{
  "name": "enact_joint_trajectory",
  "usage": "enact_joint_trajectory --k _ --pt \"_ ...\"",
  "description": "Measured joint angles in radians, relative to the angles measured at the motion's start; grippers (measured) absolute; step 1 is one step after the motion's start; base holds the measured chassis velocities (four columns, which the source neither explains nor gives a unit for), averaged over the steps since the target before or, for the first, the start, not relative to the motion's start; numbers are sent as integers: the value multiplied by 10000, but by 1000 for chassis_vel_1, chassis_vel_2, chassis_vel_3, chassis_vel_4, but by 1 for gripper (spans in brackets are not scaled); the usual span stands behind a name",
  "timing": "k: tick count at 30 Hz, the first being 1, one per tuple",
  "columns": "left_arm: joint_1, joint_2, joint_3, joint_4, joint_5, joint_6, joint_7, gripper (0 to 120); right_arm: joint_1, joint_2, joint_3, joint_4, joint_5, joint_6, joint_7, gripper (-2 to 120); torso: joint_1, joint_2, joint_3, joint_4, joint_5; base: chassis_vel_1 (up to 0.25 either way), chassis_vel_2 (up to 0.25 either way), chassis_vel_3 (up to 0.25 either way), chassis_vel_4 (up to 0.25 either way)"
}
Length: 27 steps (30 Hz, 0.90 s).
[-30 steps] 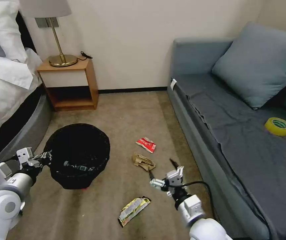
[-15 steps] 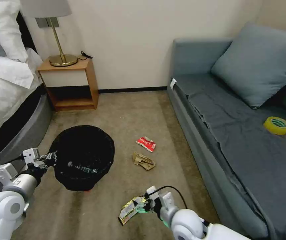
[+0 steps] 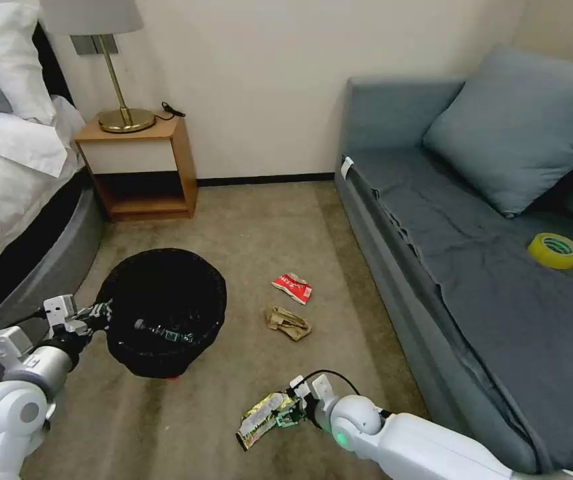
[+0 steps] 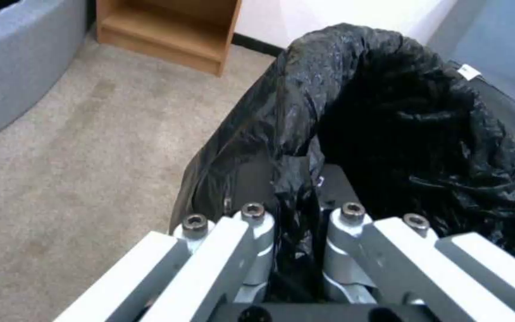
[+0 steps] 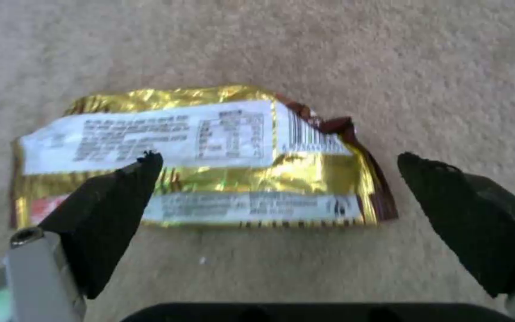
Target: Pick up the trash bin, then pick up the garbage on the floor and place it into the trash bin.
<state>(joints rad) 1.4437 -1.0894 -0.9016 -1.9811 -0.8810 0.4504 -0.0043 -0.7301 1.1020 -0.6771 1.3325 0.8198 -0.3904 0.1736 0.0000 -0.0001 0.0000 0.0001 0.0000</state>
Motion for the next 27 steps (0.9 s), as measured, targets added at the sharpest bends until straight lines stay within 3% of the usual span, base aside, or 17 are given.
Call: enact_joint_trajectory --k 7,25,27 --pt "-207 171 59 230 -103 -57 42 6 -306 477 347 -810 -484 335 -122 100 0 0 0 -1 -1 0 0 0 0" --pt "-261 195 74 411 -120 -151 96 6 -731 819 443 -842 -1334 578 27 100 0 0 -1 -1 1 0 0 0 0" --pt "-261 195 42 450 -127 -164 100 6 -731 857 415 -881 -1406 601 38 94 0 0 -1 -1 0 0 0 0 0"
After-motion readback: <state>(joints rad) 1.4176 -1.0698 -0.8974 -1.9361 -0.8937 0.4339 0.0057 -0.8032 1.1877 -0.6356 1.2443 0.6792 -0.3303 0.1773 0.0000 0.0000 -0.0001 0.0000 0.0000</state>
